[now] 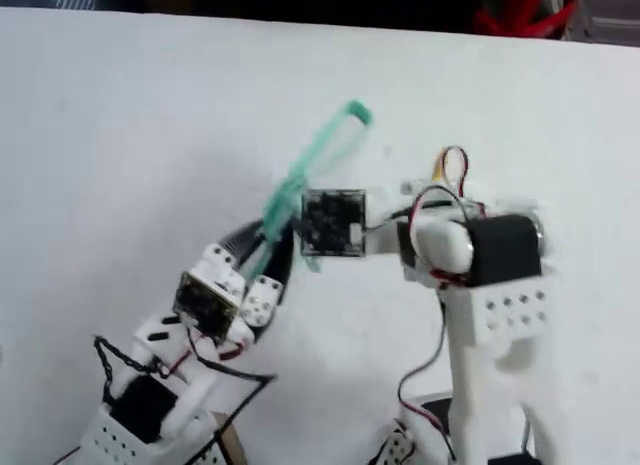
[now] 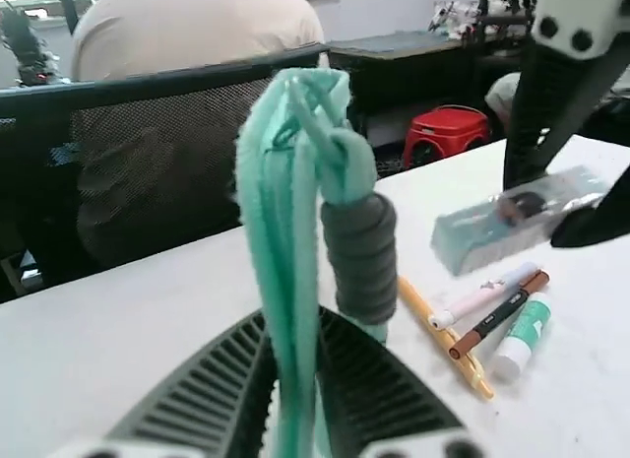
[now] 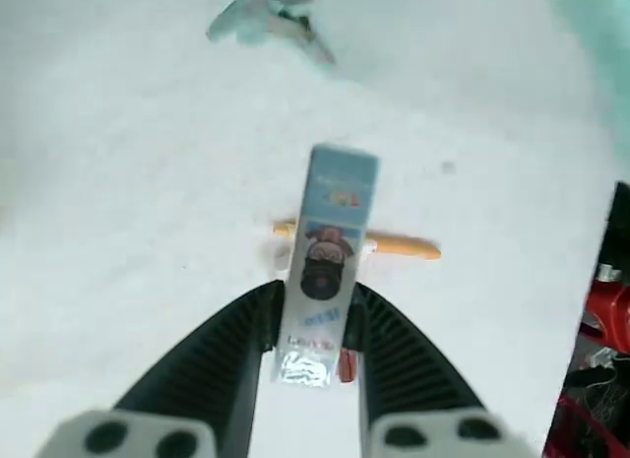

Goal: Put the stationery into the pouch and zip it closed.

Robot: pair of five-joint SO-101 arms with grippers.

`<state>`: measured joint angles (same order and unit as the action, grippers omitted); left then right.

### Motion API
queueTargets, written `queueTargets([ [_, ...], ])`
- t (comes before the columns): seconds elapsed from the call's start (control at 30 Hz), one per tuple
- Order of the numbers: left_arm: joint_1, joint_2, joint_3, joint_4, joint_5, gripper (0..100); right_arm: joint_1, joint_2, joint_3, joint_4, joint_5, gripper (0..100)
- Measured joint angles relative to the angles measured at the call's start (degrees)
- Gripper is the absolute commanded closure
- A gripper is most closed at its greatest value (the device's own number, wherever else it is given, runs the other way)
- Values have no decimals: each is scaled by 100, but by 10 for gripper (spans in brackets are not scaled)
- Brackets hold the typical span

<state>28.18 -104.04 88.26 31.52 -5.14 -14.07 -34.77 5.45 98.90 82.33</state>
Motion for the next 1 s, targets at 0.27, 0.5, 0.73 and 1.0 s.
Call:
queueTargets([
  [0.27, 624, -62, -290, 993, 9, 918, -97, -44, -774, 18, -229, 980],
  [0.5, 721, -62, -334, 1073, 9, 920, -53, -343, -2163, 18, -932, 980],
  [0.73, 712, -62, -334, 1073, 9, 920, 62, -273, -2215, -273, -1811, 980],
  [1.0, 712, -62, -334, 1073, 9, 920, -536, -246, -1073, -1785, -4475, 980],
])
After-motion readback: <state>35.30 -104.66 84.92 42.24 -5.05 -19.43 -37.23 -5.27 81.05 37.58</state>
